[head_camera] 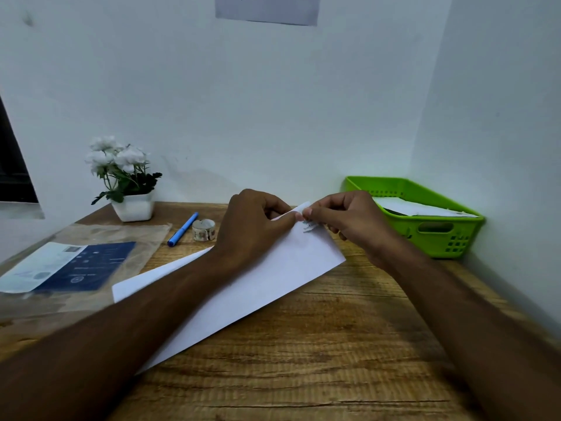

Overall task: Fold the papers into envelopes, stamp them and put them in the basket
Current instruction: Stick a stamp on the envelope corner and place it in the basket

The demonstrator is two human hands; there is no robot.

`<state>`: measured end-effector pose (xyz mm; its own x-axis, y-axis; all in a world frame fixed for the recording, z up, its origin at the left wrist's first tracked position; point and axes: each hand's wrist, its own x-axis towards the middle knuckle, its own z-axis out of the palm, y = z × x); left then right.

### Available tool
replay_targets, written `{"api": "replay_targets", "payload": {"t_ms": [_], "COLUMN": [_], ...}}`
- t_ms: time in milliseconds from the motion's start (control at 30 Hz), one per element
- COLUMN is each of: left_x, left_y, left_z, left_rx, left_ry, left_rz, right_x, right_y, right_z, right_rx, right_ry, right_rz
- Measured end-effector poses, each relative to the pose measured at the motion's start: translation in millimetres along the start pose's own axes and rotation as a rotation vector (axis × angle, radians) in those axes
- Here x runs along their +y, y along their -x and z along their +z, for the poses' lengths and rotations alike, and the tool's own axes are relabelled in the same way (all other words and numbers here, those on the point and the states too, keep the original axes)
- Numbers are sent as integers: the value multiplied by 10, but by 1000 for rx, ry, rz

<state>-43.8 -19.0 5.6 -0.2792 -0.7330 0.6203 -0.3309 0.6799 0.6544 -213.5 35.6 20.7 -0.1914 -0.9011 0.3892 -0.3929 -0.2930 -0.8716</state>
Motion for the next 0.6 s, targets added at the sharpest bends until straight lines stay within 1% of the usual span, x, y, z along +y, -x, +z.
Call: {"api": "replay_targets", "payload": {"t_ms": [333,600], "left_x": [16,-6], "left_y": [16,18], "left_z": [-10,-6], "left_rx": [15,26], "left_ry": [-20,4], "left_rz": [62,63], "right_x": [-8,-30], "right_y": [8,11], "right_z": [12,6], "right_rx": [-10,-8], "right_ry": [19,5], "right_rz": [-16,-4]}}
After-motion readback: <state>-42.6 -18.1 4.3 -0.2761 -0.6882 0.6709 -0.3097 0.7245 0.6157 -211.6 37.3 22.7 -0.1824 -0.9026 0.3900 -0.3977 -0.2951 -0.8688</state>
